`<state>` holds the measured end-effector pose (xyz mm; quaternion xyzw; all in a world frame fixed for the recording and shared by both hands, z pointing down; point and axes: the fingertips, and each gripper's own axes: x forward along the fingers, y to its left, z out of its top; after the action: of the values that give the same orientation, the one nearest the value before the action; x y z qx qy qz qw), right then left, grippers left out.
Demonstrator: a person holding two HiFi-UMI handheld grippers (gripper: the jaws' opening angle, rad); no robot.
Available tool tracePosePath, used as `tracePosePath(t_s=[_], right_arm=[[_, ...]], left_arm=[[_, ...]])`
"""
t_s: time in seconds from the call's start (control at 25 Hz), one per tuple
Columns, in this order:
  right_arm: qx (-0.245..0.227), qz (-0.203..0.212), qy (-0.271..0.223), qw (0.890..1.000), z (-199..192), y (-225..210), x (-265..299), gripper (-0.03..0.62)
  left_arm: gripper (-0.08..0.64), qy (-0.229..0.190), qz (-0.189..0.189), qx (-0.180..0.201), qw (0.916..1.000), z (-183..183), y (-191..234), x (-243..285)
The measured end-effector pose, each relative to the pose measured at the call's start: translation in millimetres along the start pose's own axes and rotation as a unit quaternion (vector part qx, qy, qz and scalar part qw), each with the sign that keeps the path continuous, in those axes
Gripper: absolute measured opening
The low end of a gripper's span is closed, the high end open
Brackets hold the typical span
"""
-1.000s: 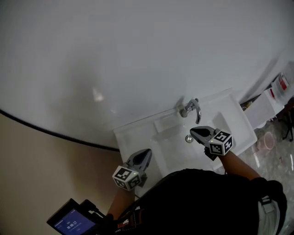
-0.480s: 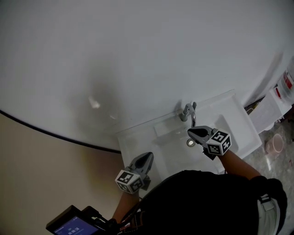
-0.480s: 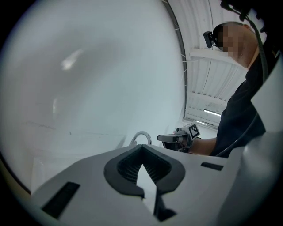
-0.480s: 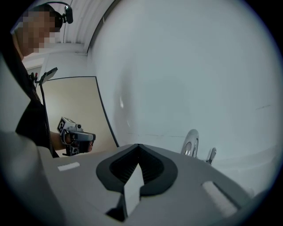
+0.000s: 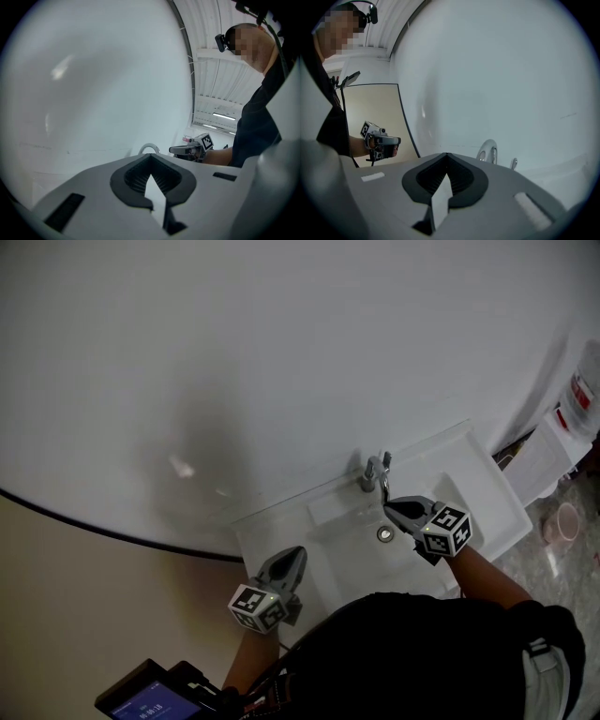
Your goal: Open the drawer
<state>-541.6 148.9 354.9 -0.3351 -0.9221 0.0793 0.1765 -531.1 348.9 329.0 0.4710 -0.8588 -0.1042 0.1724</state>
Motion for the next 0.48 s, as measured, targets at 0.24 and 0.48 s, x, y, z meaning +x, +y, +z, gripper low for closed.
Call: tracePosePath(t_s=[0.24,0.48], right_arm=[[0.024,-0.044,-0.025,0.998,-7.2,-25.6,-56.2,-0.003],[0.056,-0.102,-0.045,0.992,-29.2,-61.1,-124.9,-0.003]], left_arm=[[-0.005,0.034,-0.043,0.016,0.9984,-3.1,-41.9,37.9],[-0.005,0.075,-0.095,0.03,0.9922,-13.6,-89.5,89.7]])
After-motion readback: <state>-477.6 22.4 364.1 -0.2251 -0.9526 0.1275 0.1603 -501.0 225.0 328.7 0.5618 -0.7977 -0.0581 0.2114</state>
